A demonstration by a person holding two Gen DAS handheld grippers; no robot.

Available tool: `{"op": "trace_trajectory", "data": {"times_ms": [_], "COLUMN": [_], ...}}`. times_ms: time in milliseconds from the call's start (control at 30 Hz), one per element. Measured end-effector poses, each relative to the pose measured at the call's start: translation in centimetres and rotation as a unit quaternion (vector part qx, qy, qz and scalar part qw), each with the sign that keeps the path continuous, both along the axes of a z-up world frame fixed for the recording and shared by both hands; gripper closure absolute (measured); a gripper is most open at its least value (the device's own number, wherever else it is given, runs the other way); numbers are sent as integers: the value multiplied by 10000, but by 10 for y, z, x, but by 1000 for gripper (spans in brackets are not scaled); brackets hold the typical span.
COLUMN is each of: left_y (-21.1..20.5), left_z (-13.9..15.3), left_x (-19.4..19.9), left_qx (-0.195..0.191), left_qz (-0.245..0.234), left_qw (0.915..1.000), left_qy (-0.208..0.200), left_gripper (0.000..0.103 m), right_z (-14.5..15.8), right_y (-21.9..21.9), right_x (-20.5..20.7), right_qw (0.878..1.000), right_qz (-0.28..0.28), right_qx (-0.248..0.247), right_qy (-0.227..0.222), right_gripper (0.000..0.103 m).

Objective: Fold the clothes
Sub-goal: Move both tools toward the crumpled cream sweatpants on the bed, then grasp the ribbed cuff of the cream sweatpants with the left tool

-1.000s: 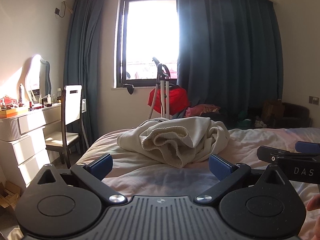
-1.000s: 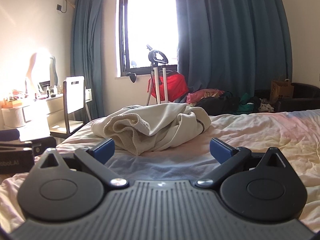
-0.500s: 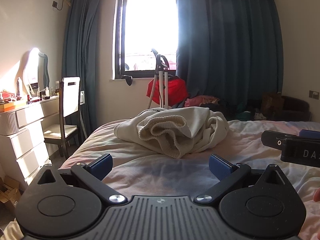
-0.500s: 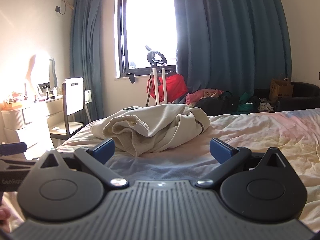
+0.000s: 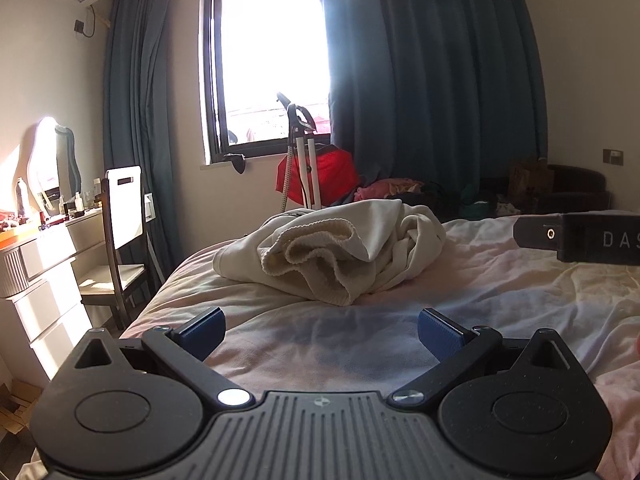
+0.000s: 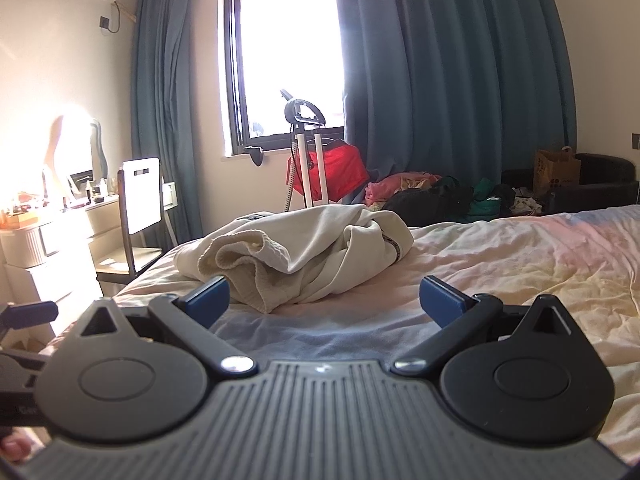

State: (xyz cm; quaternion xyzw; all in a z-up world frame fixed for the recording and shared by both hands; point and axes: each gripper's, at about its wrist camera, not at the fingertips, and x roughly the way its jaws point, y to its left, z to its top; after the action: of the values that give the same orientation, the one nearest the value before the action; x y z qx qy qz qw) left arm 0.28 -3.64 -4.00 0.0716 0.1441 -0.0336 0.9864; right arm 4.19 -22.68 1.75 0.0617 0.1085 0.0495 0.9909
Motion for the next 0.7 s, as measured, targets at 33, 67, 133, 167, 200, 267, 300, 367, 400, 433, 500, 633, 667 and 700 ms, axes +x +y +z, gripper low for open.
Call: {"op": "trace_trajectory", "data": {"times_ms": [33, 67, 133, 167, 200, 267, 300, 367, 400, 433, 500, 633, 667, 700], "left_y": [-3, -5, -8, -10, -12, -19, -24, -35, -41, -45, -50, -57, -59, -63], "left_z": [-3, -5, -11, -14, -19, -28, -33, -40, -43, -44, -45, -35, -33, -33], "left_x": [1, 3, 8, 11, 16, 27, 36, 58, 73, 85, 120, 210, 228, 247], "left_qx": [73, 118, 182, 215, 271, 477, 664, 1187, 1514, 1756, 2165, 2584, 2673, 2832], "left_qz": [29, 73, 78, 51, 9, -68, -117, -254, -346, -398, -485, -574, -599, -639], "left_qw": [10000, 9999, 9998, 9998, 9996, 9988, 9977, 9925, 9878, 9837, 9750, 9643, 9617, 9567], "left_qy": [-14, -22, 3, 23, 33, 20, 41, 152, 118, 6, -66, -35, -123, -218], "left_gripper": [0, 0, 0, 0, 0, 0, 0, 0, 0, 0, 0, 0, 0, 0], "right_z": [1, 1, 2, 2, 2, 0, -2, -6, -7, -8, -9, -17, -21, -25], "right_y": [-2, -3, -4, -5, -6, -9, -11, -16, -19, -23, -31, -47, -50, -52], "right_x": [0, 0, 1, 1, 2, 0, 0, -1, -1, -1, 2, 16, 22, 28], "right_qw": [10000, 10000, 9999, 9998, 9997, 9993, 9990, 9981, 9977, 9973, 9964, 9930, 9917, 9900], "right_qz": [-7, -33, -135, -202, -246, -339, -384, -496, -533, -528, -528, -598, -574, -533], "right_qx": [48, 61, 42, 36, 51, 137, 175, 233, 292, 372, 504, 832, 940, 1064], "right_qy": [10, 12, 8, 15, 34, 97, 146, 269, 314, 357, 442, 584, 663, 759], "right_gripper": [0, 0, 0, 0, 0, 0, 0, 0, 0, 0, 0, 0, 0, 0]}}
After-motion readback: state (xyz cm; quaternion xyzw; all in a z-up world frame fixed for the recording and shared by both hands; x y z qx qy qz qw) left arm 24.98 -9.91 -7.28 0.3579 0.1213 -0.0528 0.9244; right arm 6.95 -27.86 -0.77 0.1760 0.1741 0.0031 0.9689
